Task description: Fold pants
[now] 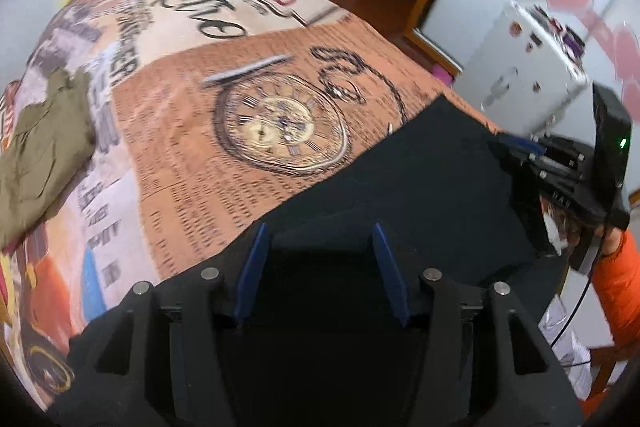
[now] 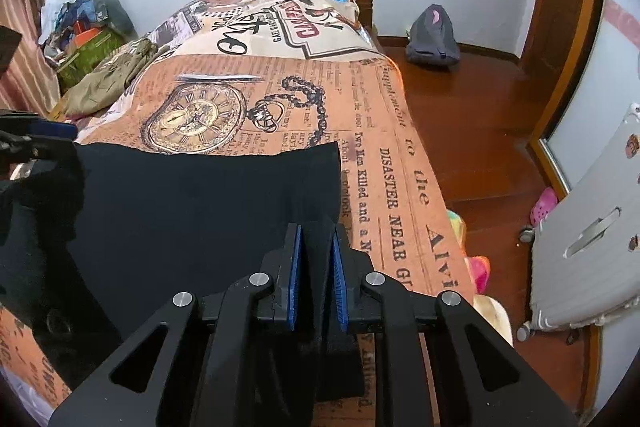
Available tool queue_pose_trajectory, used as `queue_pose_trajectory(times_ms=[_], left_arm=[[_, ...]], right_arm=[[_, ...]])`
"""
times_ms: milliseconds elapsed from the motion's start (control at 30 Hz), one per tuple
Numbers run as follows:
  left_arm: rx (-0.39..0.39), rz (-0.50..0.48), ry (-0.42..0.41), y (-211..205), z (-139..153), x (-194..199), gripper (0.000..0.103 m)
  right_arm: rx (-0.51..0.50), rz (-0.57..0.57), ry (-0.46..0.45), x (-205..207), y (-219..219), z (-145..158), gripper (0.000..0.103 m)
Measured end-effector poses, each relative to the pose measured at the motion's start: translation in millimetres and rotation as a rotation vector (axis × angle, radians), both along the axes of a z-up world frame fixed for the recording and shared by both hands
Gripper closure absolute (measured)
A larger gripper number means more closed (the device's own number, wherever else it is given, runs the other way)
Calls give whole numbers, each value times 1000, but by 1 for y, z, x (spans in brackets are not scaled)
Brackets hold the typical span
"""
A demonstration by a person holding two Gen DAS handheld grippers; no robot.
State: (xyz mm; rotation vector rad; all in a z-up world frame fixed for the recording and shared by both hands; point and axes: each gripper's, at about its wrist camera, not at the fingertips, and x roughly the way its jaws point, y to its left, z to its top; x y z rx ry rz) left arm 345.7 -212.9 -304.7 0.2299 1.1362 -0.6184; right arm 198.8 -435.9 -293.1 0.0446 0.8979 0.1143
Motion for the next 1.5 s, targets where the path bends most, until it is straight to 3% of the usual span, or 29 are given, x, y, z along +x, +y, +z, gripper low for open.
queue_pose_trajectory(times_ms=[100, 167, 267, 333, 467, 1033, 1333, 1500], left_arm=[[23, -19, 14, -5, -9, 3, 48], [24, -26, 22, -5, -14, 4, 55], [1, -20, 36, -1, -17, 5, 75], [-14, -16, 48, 1, -18, 6, 97], [-24, -8, 37, 4, -18, 3, 100], [-29, -25, 15, 1, -20, -6, 101], [-26, -32, 4, 0, -21, -8, 101], [-29, -26, 7, 0, -20, -9, 101]], right_arm=[[20, -13, 14, 1, -3, -2, 90], [27, -18, 19, 0, -3, -5, 90], [26, -18, 32, -2, -3, -9, 90], [26, -22, 41, -2, -3, -12, 90], [20, -32, 34, -3, -4, -10, 86], [-42, -43, 23, -7, 3, -7, 88], [-108, -69, -110, -10, 9, 27, 90], [-116, -85, -124, 2, 7, 31, 92]])
